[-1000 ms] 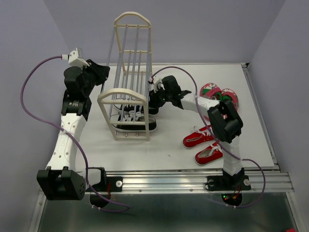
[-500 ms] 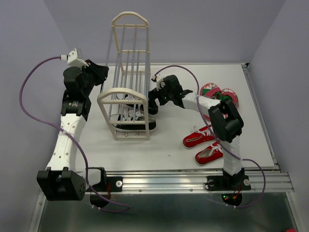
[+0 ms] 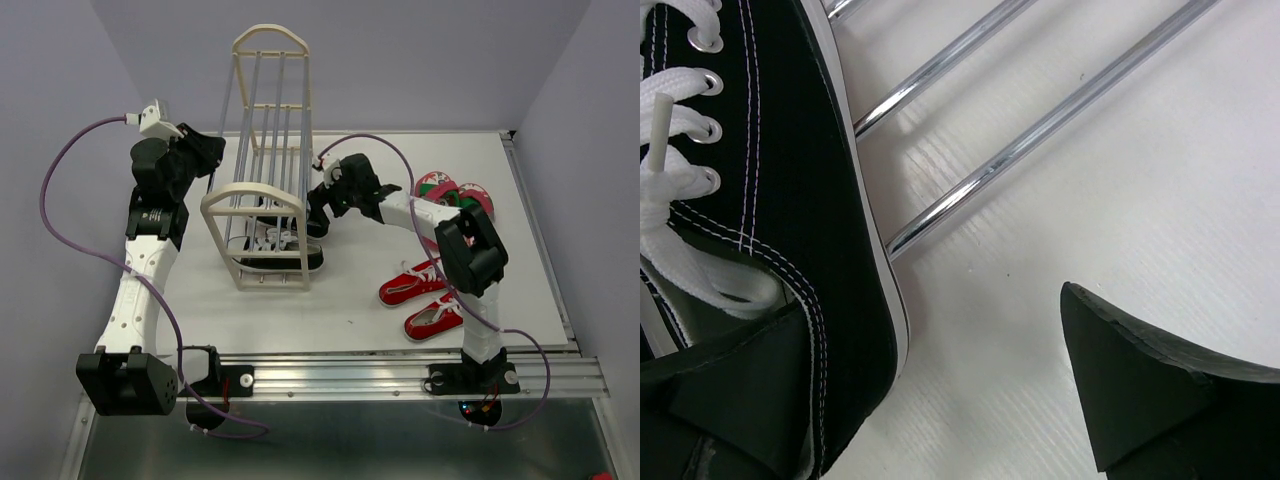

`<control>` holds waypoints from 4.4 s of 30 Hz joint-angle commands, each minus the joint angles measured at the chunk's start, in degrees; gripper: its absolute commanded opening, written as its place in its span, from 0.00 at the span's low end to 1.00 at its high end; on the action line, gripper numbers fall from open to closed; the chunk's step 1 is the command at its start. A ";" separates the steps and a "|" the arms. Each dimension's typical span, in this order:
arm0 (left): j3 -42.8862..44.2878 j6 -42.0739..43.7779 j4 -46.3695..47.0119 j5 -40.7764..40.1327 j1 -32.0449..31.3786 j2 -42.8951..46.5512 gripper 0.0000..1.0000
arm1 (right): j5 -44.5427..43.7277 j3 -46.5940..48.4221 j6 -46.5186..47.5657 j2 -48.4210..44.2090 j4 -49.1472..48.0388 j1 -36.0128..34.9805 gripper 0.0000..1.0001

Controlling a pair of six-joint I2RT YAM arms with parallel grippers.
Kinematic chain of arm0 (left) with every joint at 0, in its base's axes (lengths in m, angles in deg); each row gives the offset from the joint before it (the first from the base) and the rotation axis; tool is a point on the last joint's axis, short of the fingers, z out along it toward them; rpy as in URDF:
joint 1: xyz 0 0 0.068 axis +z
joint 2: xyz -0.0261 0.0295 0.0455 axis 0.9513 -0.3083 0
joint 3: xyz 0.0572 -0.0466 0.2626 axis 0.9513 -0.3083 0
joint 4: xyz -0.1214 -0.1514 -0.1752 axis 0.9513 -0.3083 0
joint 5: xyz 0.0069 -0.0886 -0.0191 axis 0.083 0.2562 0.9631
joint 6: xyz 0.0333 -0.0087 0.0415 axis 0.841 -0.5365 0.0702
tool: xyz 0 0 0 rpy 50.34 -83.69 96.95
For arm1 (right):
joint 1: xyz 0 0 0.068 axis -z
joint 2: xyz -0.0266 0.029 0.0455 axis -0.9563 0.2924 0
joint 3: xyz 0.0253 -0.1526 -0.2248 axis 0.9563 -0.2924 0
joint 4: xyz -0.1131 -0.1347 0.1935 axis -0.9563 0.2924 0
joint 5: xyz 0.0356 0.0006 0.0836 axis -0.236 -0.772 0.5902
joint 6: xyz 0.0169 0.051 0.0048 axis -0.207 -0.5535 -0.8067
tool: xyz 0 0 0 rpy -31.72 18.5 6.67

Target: Place and organize the shoes onto the shoe shelf

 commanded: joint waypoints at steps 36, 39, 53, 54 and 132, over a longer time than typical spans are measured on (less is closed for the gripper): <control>-2.23 4.33 -2.78 0.59 -0.83 -2.08 0.15 | -8.32 -14.62 -25.90 -27.97 2.63 14.62 1.00; -2.40 4.34 -2.70 0.41 -0.83 -1.64 0.15 | -6.74 -15.94 -23.54 -26.22 5.44 14.62 1.00; -2.40 4.51 -2.78 0.15 -0.83 -1.38 0.15 | -17.18 -7.60 -20.36 -7.33 9.31 1.62 1.00; -2.49 4.51 -2.78 0.23 -0.83 -1.38 0.15 | -17.36 -6.90 -20.71 -6.27 9.49 1.61 1.00; -2.23 3.72 -2.35 0.59 -0.83 -1.47 0.15 | -17.26 -6.44 -14.03 -9.24 5.62 -7.79 1.00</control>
